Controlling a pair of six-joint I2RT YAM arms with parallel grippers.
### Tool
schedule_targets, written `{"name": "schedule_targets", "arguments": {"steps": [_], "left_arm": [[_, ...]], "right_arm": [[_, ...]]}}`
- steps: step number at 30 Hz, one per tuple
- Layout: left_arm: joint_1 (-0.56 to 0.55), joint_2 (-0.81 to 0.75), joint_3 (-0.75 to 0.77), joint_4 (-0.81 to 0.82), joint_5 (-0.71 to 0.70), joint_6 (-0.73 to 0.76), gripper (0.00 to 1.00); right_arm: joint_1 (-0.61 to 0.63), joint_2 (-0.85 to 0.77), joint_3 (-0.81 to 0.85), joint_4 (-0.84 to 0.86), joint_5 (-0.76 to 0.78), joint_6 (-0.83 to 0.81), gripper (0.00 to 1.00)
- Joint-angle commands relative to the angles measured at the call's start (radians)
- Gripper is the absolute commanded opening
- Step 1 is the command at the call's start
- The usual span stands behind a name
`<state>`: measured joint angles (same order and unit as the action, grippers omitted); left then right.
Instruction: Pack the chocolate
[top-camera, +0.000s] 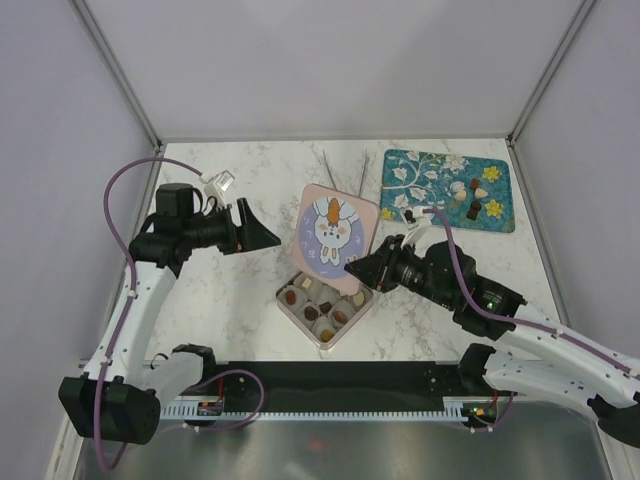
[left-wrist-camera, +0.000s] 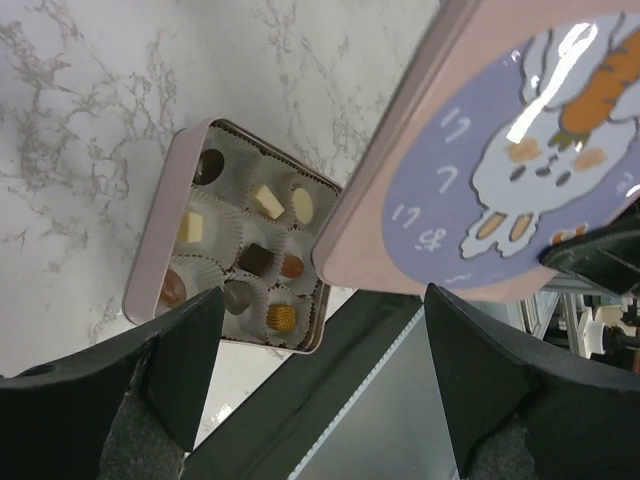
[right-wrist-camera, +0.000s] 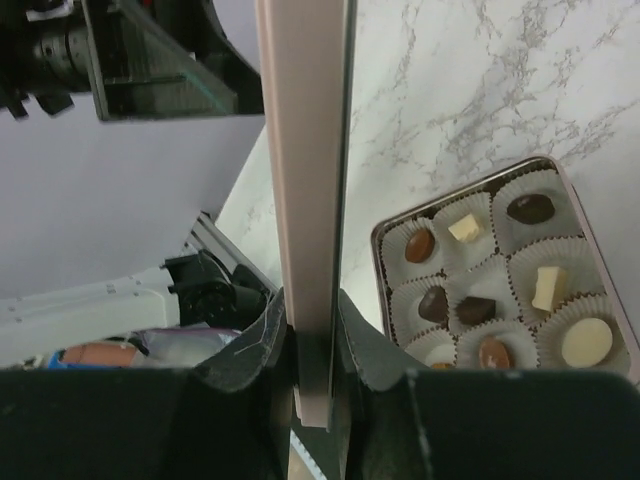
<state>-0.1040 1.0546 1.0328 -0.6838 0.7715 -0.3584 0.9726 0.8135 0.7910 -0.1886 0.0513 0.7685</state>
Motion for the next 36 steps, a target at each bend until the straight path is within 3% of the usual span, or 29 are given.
{"name": "schedule_targets", "arguments": {"steps": [1, 5, 6, 8, 15, 22, 29, 36], "left_arm": [[0.003, -0.07, -0.045, 0.124, 0.136, -0.042, 0.88], [0.003, -0.074, -0.076, 0.144, 0.134, -0.054, 0.87], [0.003, -0.074, -0.08, 0.142, 0.121, -0.059, 0.86], [0.003, -0.067, -0.092, 0.142, 0.079, -0.071, 0.84], [0.003, -0.012, -0.134, 0.142, -0.001, -0.071, 0.77], [0.001, 0.034, -0.186, 0.148, -0.029, -0.056, 0.74], [0.0, 0.028, -0.241, 0.265, 0.133, -0.09, 0.76], [0.0, 0.07, -0.25, 0.312, 0.181, -0.089, 0.81]], "right_arm": [[-0.041, -0.023, -0.016, 0.089, -0.042, 0.113, 0.0], [-0.045, -0.039, -0.214, 0.346, -0.079, 0.38, 0.0], [-0.041, -0.04, -0.325, 0.508, -0.085, 0.499, 0.0], [-0.029, -0.039, -0.403, 0.638, -0.058, 0.548, 0.0], [0.02, -0.088, -0.473, 0.67, 0.139, 0.505, 0.0], [0.063, 0.007, -0.542, 0.896, 0.199, 0.534, 0.0], [0.077, 0.134, -0.501, 1.084, 0.216, 0.479, 0.0], [0.075, 0.173, -0.516, 1.242, 0.153, 0.483, 0.01]]}}
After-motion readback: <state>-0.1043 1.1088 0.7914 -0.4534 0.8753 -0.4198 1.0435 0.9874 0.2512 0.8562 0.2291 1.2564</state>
